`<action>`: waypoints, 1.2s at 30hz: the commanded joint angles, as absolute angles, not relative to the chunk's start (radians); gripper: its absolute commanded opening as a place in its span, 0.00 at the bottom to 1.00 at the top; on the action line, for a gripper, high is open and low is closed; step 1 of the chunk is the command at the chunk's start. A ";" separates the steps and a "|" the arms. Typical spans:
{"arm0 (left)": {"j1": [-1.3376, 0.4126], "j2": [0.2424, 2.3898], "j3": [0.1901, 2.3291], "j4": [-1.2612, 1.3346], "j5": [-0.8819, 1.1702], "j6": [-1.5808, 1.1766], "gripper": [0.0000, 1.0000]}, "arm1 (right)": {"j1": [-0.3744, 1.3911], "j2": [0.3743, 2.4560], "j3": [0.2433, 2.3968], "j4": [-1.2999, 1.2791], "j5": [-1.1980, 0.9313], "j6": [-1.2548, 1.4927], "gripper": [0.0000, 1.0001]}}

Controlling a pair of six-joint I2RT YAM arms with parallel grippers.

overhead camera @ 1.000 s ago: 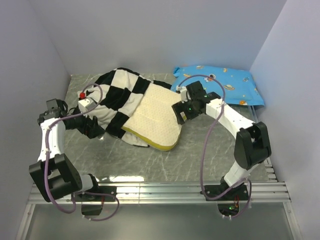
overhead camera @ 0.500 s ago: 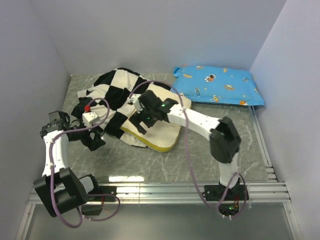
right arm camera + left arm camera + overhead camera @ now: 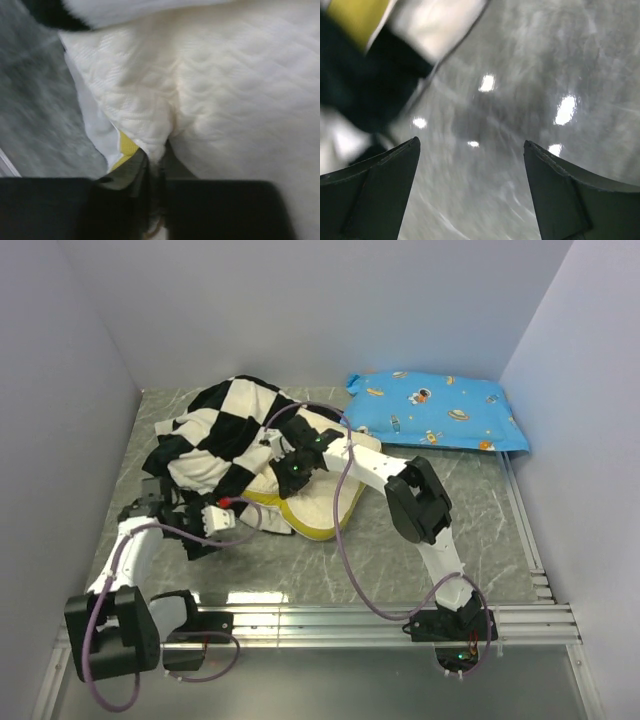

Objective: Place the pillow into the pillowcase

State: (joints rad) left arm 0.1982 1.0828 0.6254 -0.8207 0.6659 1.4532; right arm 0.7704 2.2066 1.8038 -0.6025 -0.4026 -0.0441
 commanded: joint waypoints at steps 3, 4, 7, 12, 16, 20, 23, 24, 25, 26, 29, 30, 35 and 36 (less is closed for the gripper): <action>-0.044 1.178 0.614 -0.530 0.600 1.517 0.87 | 0.701 2.191 1.835 -0.655 -0.624 -0.002 0.00; -0.093 1.210 0.639 -0.497 0.601 1.476 0.86 | 0.693 2.177 1.833 -0.653 -0.635 -0.003 0.00; -0.153 1.339 0.705 -0.413 0.597 1.405 0.82 | 0.693 2.125 1.836 -0.666 -0.663 -0.006 0.00; -0.219 1.497 0.753 -0.358 0.534 1.443 0.80 | 0.690 2.097 1.815 -0.670 -0.706 -0.008 0.00; -0.270 1.607 0.824 -0.406 0.519 1.451 0.58 | 0.677 2.088 1.835 -0.675 -0.759 -0.002 0.00; -0.354 1.635 0.874 -0.524 0.531 1.463 0.25 | 0.661 2.091 1.870 -0.650 -0.798 0.067 0.00; -0.484 1.556 0.874 -0.549 0.560 1.447 0.00 | 0.653 2.115 1.911 -0.609 -0.821 0.127 0.00; -0.526 1.530 0.879 -0.548 0.572 1.403 0.00 | 0.655 2.121 1.922 -0.582 -0.824 0.146 0.00; -0.611 1.505 0.885 -0.552 0.586 1.381 0.00 | 0.655 2.134 1.940 -0.568 -0.827 0.164 0.00; -0.656 1.461 0.894 -0.552 0.613 1.353 0.00 | 0.655 2.138 1.950 -0.546 -0.837 0.216 0.00; -0.840 1.402 0.977 -0.537 0.652 1.218 0.00 | 0.655 2.155 1.967 -0.448 -0.827 0.337 0.00; -0.880 1.396 1.024 -0.520 0.673 1.159 0.00 | 0.658 2.163 1.977 -0.416 -0.809 0.362 0.00; -0.988 1.394 1.074 -0.569 0.726 1.094 0.00 | 0.670 2.218 1.892 -0.391 -0.758 0.382 0.00; -0.989 1.387 1.031 -0.566 0.715 1.095 0.00 | 0.669 2.221 1.820 -0.362 -0.753 0.383 0.00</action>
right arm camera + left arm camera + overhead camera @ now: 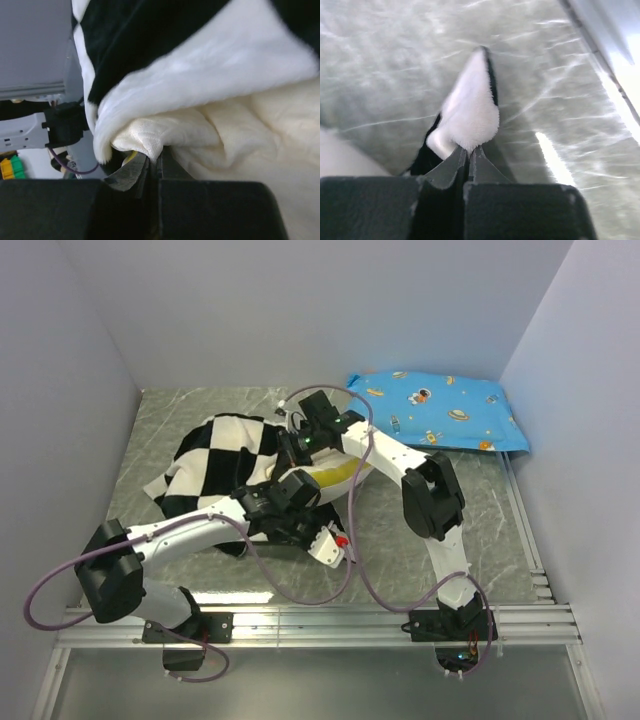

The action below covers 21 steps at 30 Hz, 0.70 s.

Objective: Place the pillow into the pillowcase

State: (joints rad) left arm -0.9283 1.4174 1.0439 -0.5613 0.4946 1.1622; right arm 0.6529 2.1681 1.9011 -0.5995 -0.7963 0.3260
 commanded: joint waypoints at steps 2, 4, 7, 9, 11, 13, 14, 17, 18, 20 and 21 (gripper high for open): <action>-0.989 1.344 0.990 -0.561 0.712 1.094 0.01 | 0.663 2.224 1.746 -0.338 -0.756 0.374 0.00; -0.989 1.301 0.948 -0.548 0.729 1.037 0.08 | 0.661 2.200 1.612 -0.275 -0.782 0.385 0.00; -0.989 1.201 0.963 -0.532 0.759 0.892 0.39 | 0.672 2.155 1.443 -0.178 -0.821 0.410 0.00; -0.985 1.131 1.015 -0.462 0.761 0.680 0.56 | 0.695 2.145 1.375 -0.184 -0.847 0.370 0.00; -0.931 1.085 1.078 -0.411 0.778 0.480 0.65 | 0.704 2.126 1.341 -0.190 -0.883 0.339 0.00; -0.805 1.081 1.117 -0.318 0.799 0.331 0.66 | 0.727 2.080 1.301 -0.198 -0.894 0.319 0.00; -0.748 1.098 1.135 -0.292 0.824 0.252 0.67 | 0.735 2.059 1.292 -0.207 -0.891 0.286 0.01; -0.516 1.167 1.190 -0.171 0.835 -0.091 0.66 | 0.750 1.953 1.256 -0.241 -0.878 0.238 0.19; -0.477 1.187 1.201 -0.154 0.812 -0.119 0.66 | 0.750 1.907 1.249 -0.253 -0.873 0.224 0.25; -0.405 1.261 1.256 -0.147 0.746 -0.146 0.68 | 0.747 1.873 1.256 -0.355 -0.853 0.128 0.36; -0.365 1.293 1.284 -0.156 0.694 -0.153 0.68 | 0.742 1.850 1.278 -0.398 -0.835 0.086 0.39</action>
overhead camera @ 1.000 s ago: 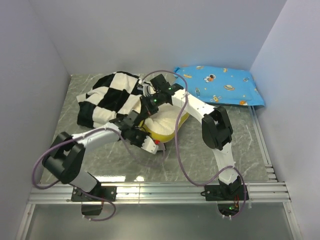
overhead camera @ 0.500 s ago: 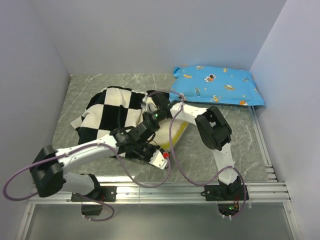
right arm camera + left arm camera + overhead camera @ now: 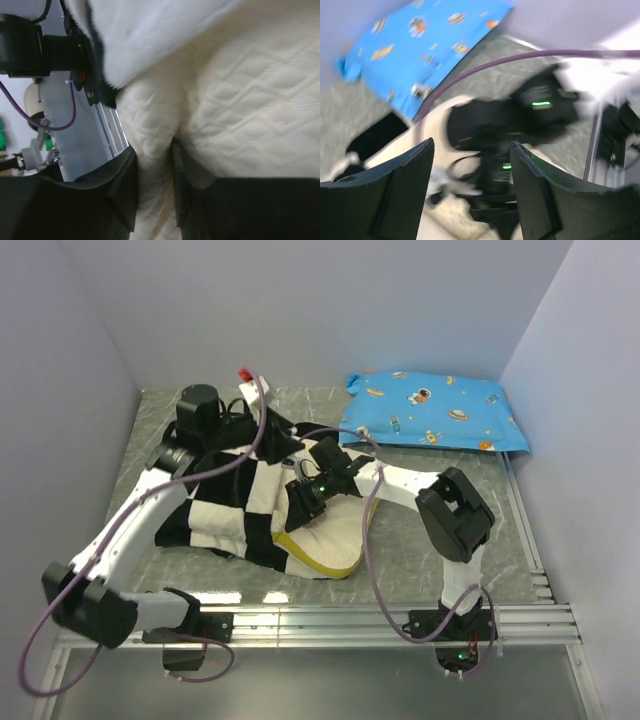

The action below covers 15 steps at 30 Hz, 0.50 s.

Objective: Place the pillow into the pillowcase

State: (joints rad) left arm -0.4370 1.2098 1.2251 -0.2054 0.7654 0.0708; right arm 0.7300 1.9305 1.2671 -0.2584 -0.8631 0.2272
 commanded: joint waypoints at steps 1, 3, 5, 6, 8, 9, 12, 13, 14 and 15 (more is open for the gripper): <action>-0.339 1.361 1.313 -0.178 0.675 -0.161 0.68 | 0.720 1.835 1.287 -0.438 -0.834 0.024 0.47; -0.263 1.434 1.377 -0.179 0.655 -0.207 0.68 | 0.681 1.775 1.310 -0.512 -0.825 0.008 0.56; -0.235 1.528 1.425 -0.182 0.629 -0.193 0.68 | 0.602 1.740 1.333 -0.544 -0.808 -0.026 0.69; -0.229 1.561 1.449 -0.204 0.555 -0.180 0.67 | 0.569 1.715 1.365 -0.554 -0.787 -0.031 0.70; -0.226 1.670 1.523 -0.272 0.509 -0.120 0.66 | 0.488 1.704 1.403 -0.549 -0.747 -0.026 0.71; -0.222 1.707 1.540 -0.293 0.487 -0.109 0.65 | 0.468 1.709 1.443 -0.539 -0.701 -0.018 0.72; -0.219 1.815 1.562 -0.360 0.417 -0.054 0.61 | 0.425 1.784 1.561 -0.555 -0.562 -0.058 0.72; -0.219 1.837 1.546 -0.365 0.379 -0.043 0.60 | 0.423 1.813 1.597 -0.570 -0.517 -0.075 0.71; -0.218 1.847 1.525 -0.385 0.364 -0.029 0.59 | 0.423 1.872 1.655 -0.590 -0.502 -0.086 0.71; -0.212 1.845 1.505 -0.387 0.353 -0.028 0.59 | 0.423 1.906 1.684 -0.597 -0.491 -0.095 0.71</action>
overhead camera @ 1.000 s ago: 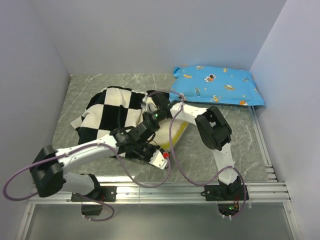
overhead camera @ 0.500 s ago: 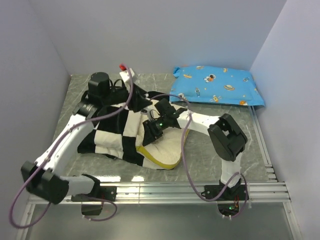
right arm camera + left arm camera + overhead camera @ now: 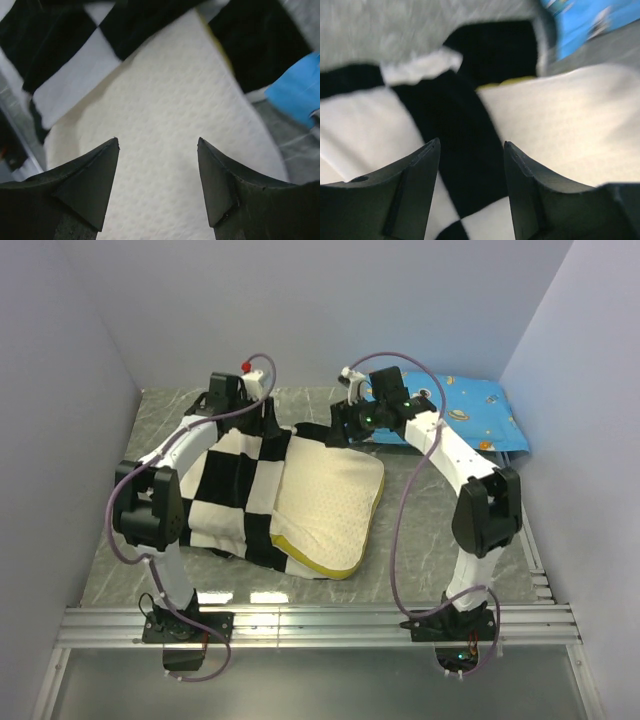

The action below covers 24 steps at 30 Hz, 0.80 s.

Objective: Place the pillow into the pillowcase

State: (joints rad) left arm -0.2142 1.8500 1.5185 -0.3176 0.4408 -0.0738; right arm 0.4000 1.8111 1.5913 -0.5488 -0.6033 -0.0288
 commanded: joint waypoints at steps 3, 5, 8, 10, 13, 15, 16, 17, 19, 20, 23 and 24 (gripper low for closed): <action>-0.199 1.818 1.419 -0.414 0.305 -0.022 0.58 | 0.428 2.033 1.782 -0.604 -0.485 -0.081 0.71; -0.192 1.795 1.343 -0.434 0.281 -0.011 0.57 | 0.434 2.116 1.837 -0.607 -0.488 -0.072 0.71; -0.143 1.731 1.249 -0.472 0.322 0.046 0.52 | 0.463 2.198 1.870 -0.656 -0.523 -0.084 0.71; -0.120 1.686 1.223 -0.515 0.362 0.076 0.50 | 0.492 2.200 1.830 -0.638 -0.569 -0.084 0.70; -0.074 1.623 1.224 -0.570 0.550 0.092 0.51 | 0.543 2.168 1.721 -0.574 -0.612 -0.075 0.71; -0.075 1.567 1.236 -0.583 0.696 0.109 0.54 | 0.574 2.138 1.655 -0.539 -0.608 -0.092 0.67; -0.077 1.549 1.247 -0.572 0.725 0.089 0.56 | 0.589 2.131 1.640 -0.516 -0.601 -0.106 0.63; -0.081 1.536 1.255 -0.522 0.732 0.065 0.58 | 0.615 2.123 1.622 -0.506 -0.588 -0.130 0.59; -0.083 1.529 1.297 -0.441 0.713 -0.030 0.64 | 0.635 2.118 1.606 -0.474 -0.560 -0.152 0.50; -0.098 1.543 1.324 -0.393 0.689 -0.044 0.66 | 0.644 2.121 1.608 -0.468 -0.549 -0.162 0.49; -0.107 1.664 1.466 -0.422 0.577 -0.046 0.67 | 0.646 2.122 1.657 -0.506 -0.532 -0.172 0.51; -0.106 1.721 1.512 -0.437 0.568 -0.043 0.67 | 0.640 2.109 1.664 -0.514 -0.534 -0.166 0.56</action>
